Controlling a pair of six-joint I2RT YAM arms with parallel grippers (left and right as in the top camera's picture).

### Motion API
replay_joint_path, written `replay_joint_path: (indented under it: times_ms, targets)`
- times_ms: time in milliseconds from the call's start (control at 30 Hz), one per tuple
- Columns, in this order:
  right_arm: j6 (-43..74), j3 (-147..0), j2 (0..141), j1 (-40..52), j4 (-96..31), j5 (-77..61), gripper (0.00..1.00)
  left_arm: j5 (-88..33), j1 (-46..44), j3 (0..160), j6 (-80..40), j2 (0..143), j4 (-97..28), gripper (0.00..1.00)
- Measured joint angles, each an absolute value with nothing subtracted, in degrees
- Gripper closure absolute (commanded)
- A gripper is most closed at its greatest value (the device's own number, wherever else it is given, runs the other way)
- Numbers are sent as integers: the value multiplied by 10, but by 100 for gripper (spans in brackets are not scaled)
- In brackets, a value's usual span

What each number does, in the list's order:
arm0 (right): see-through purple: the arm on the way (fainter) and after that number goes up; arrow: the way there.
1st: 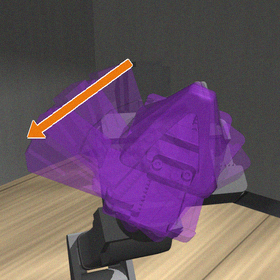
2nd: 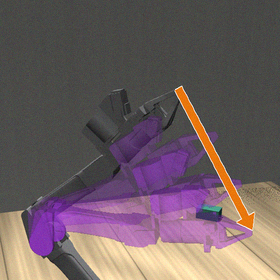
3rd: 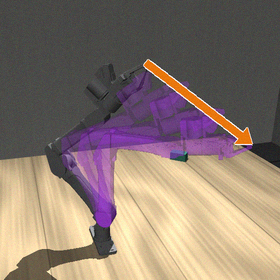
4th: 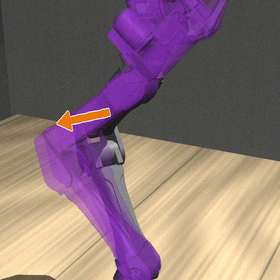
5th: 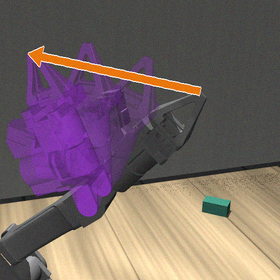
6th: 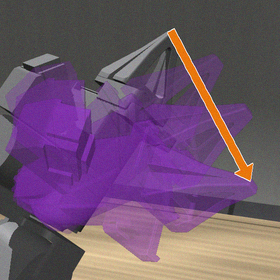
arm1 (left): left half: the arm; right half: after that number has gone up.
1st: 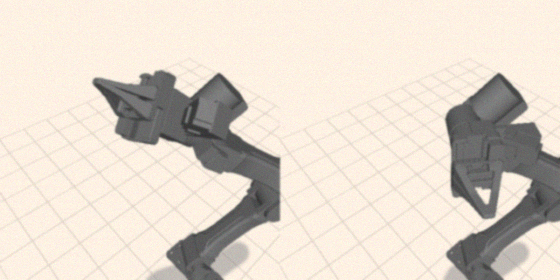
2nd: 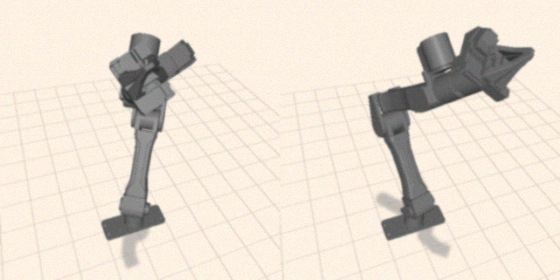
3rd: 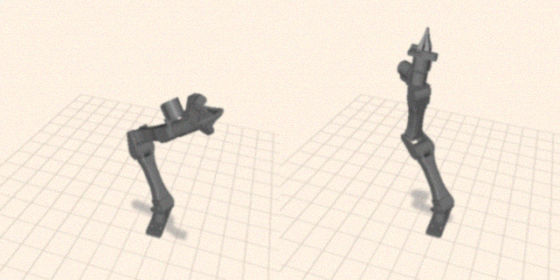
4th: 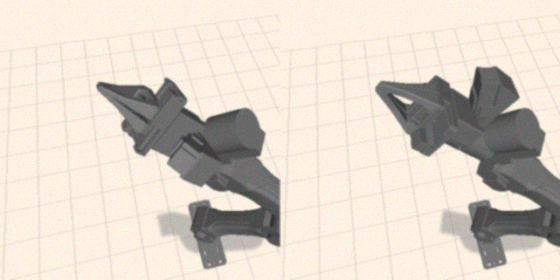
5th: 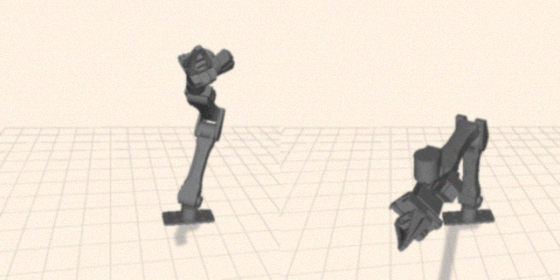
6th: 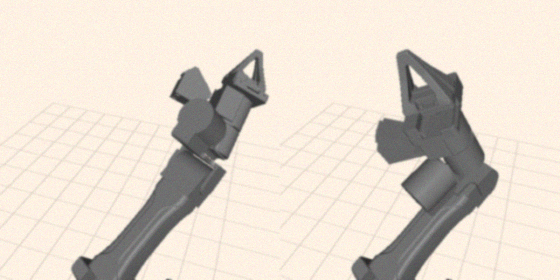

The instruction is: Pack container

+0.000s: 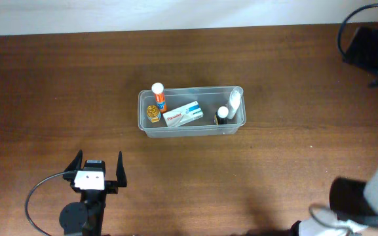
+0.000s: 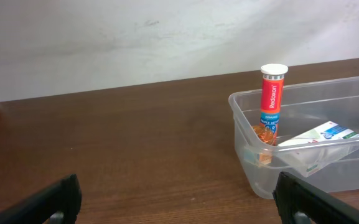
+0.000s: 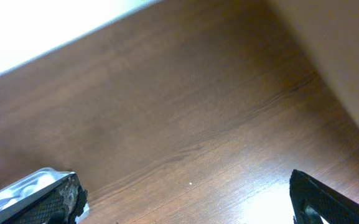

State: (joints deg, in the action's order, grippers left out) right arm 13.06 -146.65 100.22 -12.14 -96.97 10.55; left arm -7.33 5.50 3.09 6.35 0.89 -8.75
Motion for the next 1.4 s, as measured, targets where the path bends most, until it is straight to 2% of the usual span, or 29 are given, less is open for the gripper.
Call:
replay_joint_path:
  times_ms: [200,367,567,900,1033,1167,1400]
  targets:
    - [130,-1376,832,-86,-969,107,2,-73,55,31,63,8,-87,1]
    - [131,-1220,687,-47,-937,110,2,-73,55,31,63,8,-87,0]
    - [135,-964,521,-35,-682,100,2,-73,55,30,63,8,-87,1]
    - [135,-528,254,-33,-211,-12,2,-74,55,29,63,8,-85,1]
    - [127,-381,173,-33,-74,-32,2,-74,55,29,63,8,-85,1]
    - [107,-262,115,-33,3,-42,1,-74,55,29,63,8,-86,1]
    - [93,-135,77,-33,30,-46,1,-74,55,29,63,8,-86,1]
